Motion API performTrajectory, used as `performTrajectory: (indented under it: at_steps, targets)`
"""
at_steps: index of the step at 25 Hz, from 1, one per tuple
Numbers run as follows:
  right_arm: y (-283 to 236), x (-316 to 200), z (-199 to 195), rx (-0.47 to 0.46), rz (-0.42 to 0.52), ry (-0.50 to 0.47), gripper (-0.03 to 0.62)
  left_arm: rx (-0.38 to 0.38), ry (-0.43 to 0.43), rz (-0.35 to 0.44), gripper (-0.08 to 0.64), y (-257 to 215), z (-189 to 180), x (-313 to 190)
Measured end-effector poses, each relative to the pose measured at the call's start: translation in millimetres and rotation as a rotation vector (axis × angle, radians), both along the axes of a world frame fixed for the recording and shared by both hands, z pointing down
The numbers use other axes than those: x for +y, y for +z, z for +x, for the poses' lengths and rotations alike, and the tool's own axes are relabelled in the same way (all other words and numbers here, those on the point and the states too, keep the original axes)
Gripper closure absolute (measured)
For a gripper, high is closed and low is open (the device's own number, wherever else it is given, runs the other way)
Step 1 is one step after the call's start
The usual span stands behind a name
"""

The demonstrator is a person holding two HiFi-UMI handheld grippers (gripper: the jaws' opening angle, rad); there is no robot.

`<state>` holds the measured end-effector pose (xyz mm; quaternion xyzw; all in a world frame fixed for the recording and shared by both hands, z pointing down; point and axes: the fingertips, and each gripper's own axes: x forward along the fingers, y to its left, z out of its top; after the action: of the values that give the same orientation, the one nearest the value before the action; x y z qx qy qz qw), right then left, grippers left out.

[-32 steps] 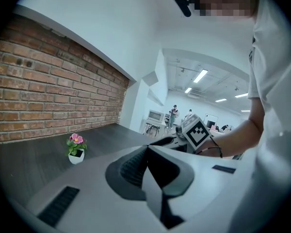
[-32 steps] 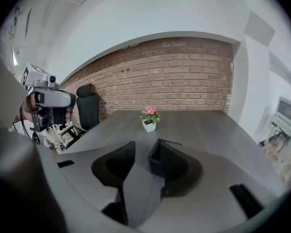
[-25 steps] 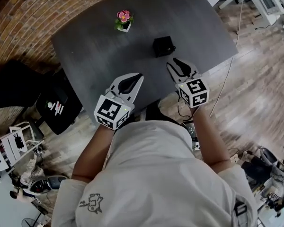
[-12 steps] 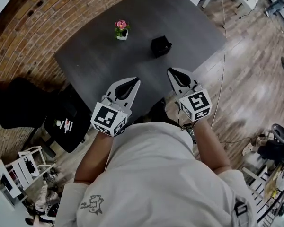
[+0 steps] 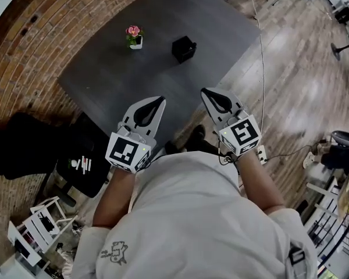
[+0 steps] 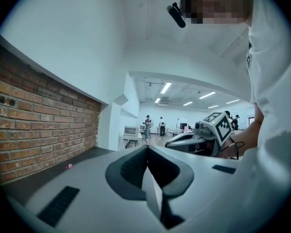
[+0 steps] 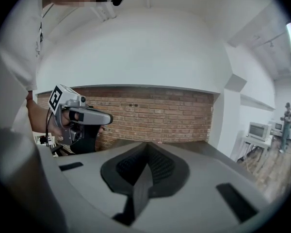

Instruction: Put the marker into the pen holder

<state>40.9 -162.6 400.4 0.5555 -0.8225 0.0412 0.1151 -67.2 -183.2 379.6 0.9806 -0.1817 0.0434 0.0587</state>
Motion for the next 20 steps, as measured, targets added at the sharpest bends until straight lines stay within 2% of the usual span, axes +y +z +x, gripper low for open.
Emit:
performTrajectory:
  at_steps: [10, 16, 20]
  targets:
    - [-19.0, 30.1, 11.5, -0.008, 0.035, -0.009, 0.586, -0.008, 0.005, 0.021, 0.549, -9.3, 9.5, 22.3]
    - [-26.0, 71.4, 21.7, -0.034, 0.054, -0.054, 0.586, -0.028, -0.003, 0.039, 0.549, -13.0, 26.5, 65.8]
    - [-29.4, 103.8, 29.8, -0.028, 0.068, -0.089, 0.588, -0.019, -0.043, 0.042, 0.549, -20.2, 31.8, 92.6]
